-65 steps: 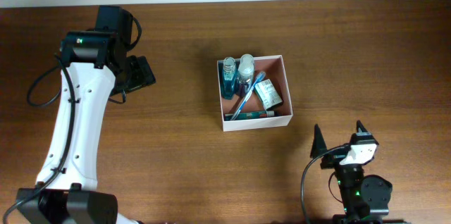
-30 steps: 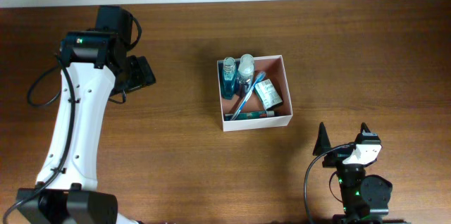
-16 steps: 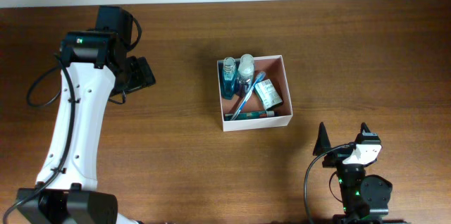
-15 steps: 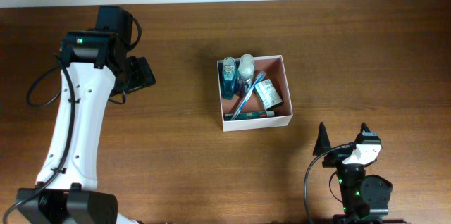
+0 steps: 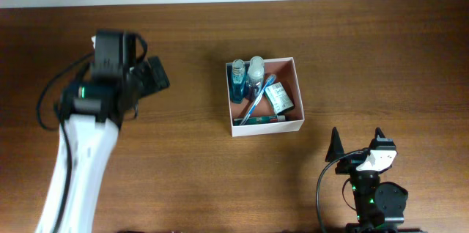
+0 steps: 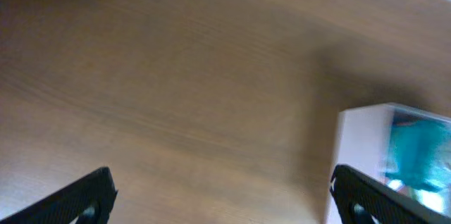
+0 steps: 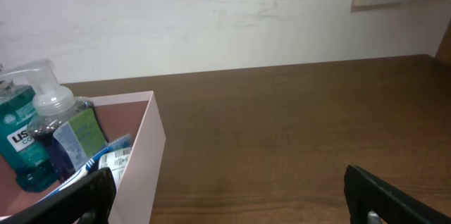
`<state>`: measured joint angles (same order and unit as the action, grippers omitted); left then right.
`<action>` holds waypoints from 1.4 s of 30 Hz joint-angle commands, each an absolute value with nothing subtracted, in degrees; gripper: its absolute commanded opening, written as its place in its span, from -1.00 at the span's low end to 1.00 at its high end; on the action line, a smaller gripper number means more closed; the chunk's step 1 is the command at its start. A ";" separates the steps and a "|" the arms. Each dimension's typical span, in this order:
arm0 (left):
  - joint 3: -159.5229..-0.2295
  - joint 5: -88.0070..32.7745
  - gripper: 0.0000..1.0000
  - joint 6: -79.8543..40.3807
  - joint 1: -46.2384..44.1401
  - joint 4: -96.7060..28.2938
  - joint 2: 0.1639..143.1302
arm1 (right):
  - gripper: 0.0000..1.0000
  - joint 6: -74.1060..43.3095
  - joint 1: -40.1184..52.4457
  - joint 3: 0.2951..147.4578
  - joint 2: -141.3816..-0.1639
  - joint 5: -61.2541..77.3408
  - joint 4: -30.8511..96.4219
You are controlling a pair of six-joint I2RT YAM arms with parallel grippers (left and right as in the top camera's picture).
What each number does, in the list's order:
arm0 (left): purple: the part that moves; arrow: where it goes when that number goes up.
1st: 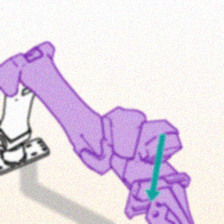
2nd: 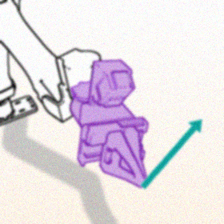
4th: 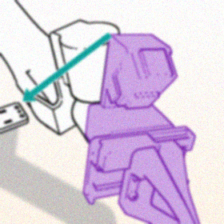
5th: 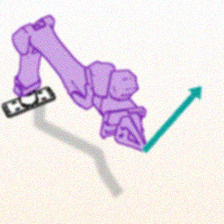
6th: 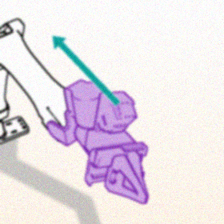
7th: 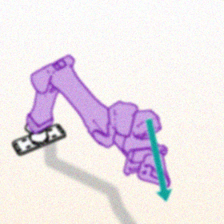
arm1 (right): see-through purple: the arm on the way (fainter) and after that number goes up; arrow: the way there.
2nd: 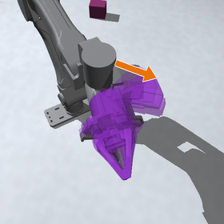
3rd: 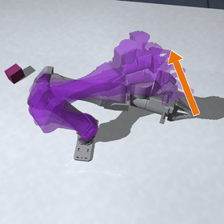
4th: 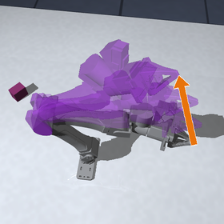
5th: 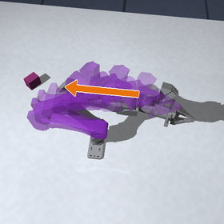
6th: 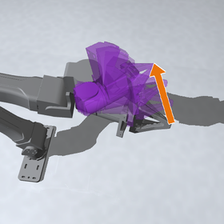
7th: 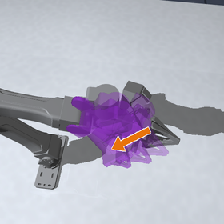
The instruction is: Pack container
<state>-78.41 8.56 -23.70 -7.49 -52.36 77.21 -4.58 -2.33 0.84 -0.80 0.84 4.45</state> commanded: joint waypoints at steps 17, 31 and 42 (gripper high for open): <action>-27.94 -2.22 0.99 -11.35 -8.58 -17.19 28.93 | 0.97 -5.17 -2.33 0.32 -0.19 -0.30 4.47; -14.85 -6.28 0.99 -7.86 -6.04 -7.81 12.93 | 0.97 -5.17 -2.33 0.32 -0.19 -0.30 4.47; -8.71 -10.31 0.99 -3.29 -4.27 0.03 7.27 | 0.97 -5.17 -2.33 0.32 -0.19 -0.30 4.49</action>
<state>-9.89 -8.67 -5.28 -5.50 -0.54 8.45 -4.58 -2.33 0.84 -0.69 0.58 4.47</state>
